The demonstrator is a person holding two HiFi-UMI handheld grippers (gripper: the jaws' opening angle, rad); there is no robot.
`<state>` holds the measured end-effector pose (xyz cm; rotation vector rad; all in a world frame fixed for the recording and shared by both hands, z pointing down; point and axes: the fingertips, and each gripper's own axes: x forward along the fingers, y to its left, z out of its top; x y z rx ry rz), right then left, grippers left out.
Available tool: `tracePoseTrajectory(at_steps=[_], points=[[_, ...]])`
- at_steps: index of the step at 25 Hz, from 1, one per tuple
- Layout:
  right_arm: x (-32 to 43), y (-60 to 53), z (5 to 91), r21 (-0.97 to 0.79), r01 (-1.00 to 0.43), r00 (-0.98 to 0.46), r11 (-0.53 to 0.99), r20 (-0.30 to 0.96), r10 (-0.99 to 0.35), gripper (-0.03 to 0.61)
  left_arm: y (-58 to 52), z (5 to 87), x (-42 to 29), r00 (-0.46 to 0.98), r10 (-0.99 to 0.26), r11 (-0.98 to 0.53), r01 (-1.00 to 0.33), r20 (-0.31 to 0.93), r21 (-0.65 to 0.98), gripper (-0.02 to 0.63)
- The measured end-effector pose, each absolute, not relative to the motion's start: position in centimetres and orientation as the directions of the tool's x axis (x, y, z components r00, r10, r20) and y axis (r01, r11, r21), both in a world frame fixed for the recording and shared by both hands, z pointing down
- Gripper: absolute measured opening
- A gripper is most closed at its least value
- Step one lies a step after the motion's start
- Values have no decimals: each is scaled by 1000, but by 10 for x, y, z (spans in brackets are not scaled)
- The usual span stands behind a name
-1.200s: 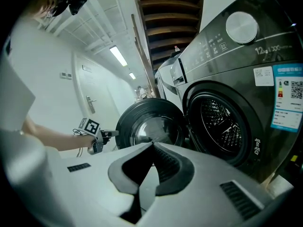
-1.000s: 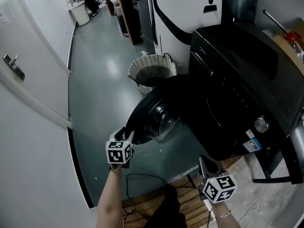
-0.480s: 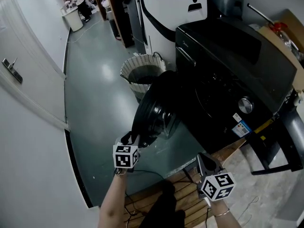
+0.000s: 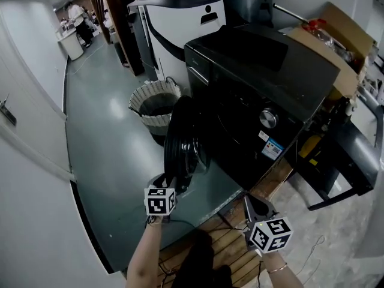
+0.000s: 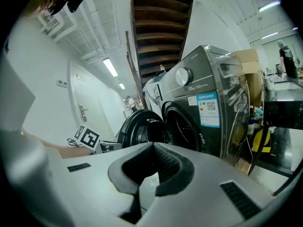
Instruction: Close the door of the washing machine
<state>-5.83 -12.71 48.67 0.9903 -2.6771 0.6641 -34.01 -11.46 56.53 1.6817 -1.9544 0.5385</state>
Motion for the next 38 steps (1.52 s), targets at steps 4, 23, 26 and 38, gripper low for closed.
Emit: tracePoseTrajectory(at_steps=[4,23,26,38], points=[[-26,-124,485,-331,-691,-722,642,346,-598,6,-124,564,-305,-75,-795,120,-992,602,35,166],[65,-129,489,-329,-794,-605,511,358,-711,6,-195,571,-172,63,-765,-92,-996,641,-11,166],[67,-129,490,-328,-801,-597,502,358,-718,6,-209,571,-153,101,-765,-135,-991,636,-5,170],[89,-132,498,-326,-844,-530,427,377,-760,6,-256,570,-101,191,-764,-206,-977,616,49,184]])
